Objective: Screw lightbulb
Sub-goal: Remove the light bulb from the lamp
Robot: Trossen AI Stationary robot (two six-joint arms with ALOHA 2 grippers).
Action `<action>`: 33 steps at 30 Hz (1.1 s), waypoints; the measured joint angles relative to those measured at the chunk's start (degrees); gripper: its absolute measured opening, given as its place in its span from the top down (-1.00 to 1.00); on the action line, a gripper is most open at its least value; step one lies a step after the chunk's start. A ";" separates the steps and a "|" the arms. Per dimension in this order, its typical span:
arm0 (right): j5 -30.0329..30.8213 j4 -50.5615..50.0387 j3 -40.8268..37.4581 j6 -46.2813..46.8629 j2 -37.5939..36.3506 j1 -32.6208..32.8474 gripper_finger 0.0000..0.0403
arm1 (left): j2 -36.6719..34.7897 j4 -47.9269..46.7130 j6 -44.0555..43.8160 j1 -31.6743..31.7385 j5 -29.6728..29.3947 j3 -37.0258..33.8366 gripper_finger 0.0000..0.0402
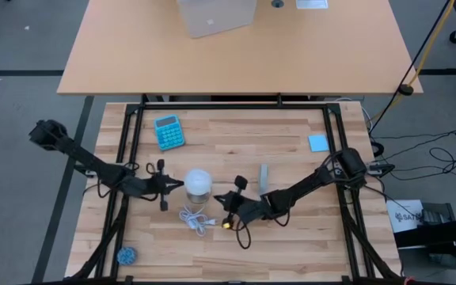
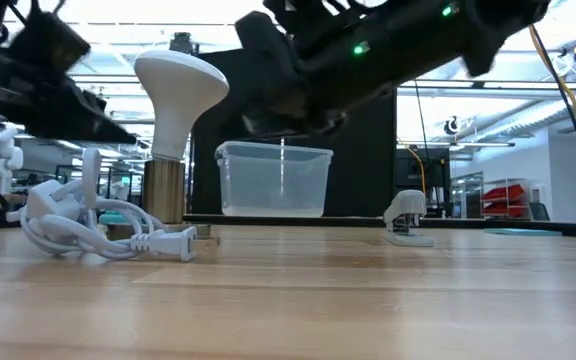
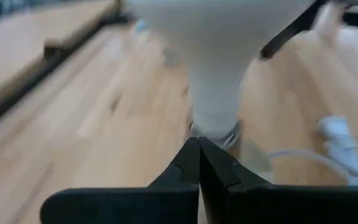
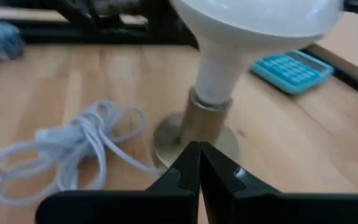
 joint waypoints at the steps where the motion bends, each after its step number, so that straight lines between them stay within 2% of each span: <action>1: -1.25 1.86 0.00 -0.32 0.54 -0.47 0.98 | 0.00 -1.53 -2.14 0.73 0.45 -0.02 1.00; 4: -2.60 6.50 0.07 -1.07 2.20 -2.07 0.91 | 0.00 -1.94 -4.62 2.48 4.56 -0.02 0.99; 10: -2.68 8.19 0.11 0.76 2.86 -5.36 0.81 | -0.02 2.37 -3.89 3.42 5.22 0.00 0.87; 15: -11.78 10.70 0.17 0.67 2.84 -6.97 0.70 | -0.02 2.57 -4.38 3.40 6.31 0.00 0.77; 18: -14.33 10.21 0.15 1.32 2.84 -7.20 0.52 | -0.02 2.58 -4.78 3.40 7.63 0.00 0.71; 26: -15.90 10.64 0.15 2.63 2.84 -8.16 -0.12 | -0.02 2.72 -6.74 3.46 8.97 0.00 0.51; 29: -17.50 11.37 0.29 2.34 2.84 -9.32 -0.25 | -0.02 4.55 -7.35 3.46 8.95 0.00 0.38; 33: -18.99 10.94 2.28 -0.24 2.84 -10.22 -0.28 | -0.02 6.36 -7.44 3.46 8.95 0.02 0.18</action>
